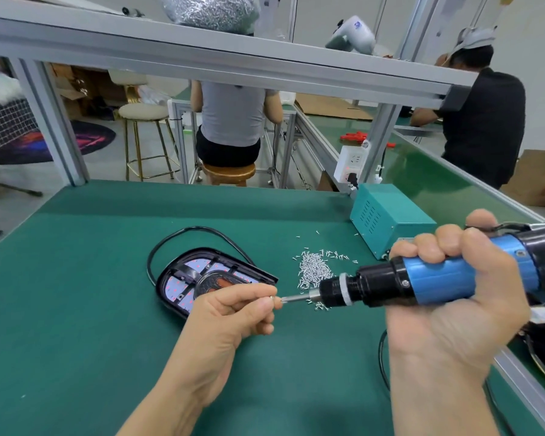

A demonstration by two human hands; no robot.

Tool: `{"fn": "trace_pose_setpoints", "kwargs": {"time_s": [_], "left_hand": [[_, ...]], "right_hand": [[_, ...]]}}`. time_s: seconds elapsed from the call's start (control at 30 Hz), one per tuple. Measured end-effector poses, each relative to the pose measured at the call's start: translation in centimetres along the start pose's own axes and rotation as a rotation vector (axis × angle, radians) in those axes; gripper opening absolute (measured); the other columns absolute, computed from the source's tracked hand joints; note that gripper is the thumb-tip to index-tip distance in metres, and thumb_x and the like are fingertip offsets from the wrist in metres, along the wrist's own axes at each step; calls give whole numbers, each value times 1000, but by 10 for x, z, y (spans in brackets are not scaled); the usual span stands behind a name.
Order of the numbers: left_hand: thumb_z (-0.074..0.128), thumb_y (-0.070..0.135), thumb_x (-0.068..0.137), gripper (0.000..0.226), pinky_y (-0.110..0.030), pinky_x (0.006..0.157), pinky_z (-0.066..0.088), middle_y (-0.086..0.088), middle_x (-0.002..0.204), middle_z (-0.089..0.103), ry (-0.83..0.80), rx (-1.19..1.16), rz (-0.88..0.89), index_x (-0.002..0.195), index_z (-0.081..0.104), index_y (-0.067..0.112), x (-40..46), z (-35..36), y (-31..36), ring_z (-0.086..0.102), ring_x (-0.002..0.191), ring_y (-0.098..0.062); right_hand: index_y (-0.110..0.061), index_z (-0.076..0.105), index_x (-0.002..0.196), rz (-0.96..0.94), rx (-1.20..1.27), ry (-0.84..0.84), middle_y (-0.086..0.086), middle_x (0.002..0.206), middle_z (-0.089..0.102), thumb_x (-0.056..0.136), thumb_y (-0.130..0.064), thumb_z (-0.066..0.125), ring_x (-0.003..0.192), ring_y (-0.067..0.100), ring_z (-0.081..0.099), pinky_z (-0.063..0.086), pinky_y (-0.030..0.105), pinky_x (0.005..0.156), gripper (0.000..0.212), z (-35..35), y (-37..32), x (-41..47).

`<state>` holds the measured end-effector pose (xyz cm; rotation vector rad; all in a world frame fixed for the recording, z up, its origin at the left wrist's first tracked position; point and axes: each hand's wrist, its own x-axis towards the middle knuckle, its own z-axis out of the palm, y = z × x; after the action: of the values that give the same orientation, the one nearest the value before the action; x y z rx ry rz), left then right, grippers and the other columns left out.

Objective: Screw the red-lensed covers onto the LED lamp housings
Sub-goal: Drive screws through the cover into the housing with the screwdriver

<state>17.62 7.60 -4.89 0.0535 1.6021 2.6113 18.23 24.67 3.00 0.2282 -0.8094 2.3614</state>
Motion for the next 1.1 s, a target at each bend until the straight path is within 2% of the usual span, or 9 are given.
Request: {"fn": "trace_pose_setpoints", "kwargs": {"time_s": [0.13,0.27,0.47,0.9,1.1], "left_hand": [[80,5,59,19,-22,53,51,-15,74,70,-18,23,-11,78,77,6,-2,-1,1,60,59,-13],[69,9,63,16,-22,53,51,-14,73,71,-32,25,-7,76,78,8,-3,2,1,60,58,-13],[67,6,63,15,-22,53,51,-15,71,69,-30,-12,-15,75,78,6,-4,7,1,59,57,-13],[73,14,50,25,-21,54,51,-19,67,67,-17,47,32,74,78,7,0,10,4,60,54,-17],[72,13,53,26,-19,55,51,-19,70,69,-31,103,54,78,78,9,3,7,7,60,53,-17]], "right_hand": [[-21,53,89,6,13,-10,-10,58,46,77,-9,46,52,6,44,44,20,60,18,1,2,-1],[-21,53,89,13,22,-9,-10,58,46,77,-10,47,51,6,45,43,21,60,17,1,2,-1],[-21,54,88,11,31,2,-9,59,46,77,-9,47,51,6,45,44,20,60,18,-1,2,-1],[-21,56,86,24,86,61,-9,58,47,74,-10,49,50,6,45,45,19,58,17,-8,2,3],[-21,56,85,38,121,89,-8,58,46,73,-10,50,49,6,45,46,21,55,17,-9,7,5]]}}
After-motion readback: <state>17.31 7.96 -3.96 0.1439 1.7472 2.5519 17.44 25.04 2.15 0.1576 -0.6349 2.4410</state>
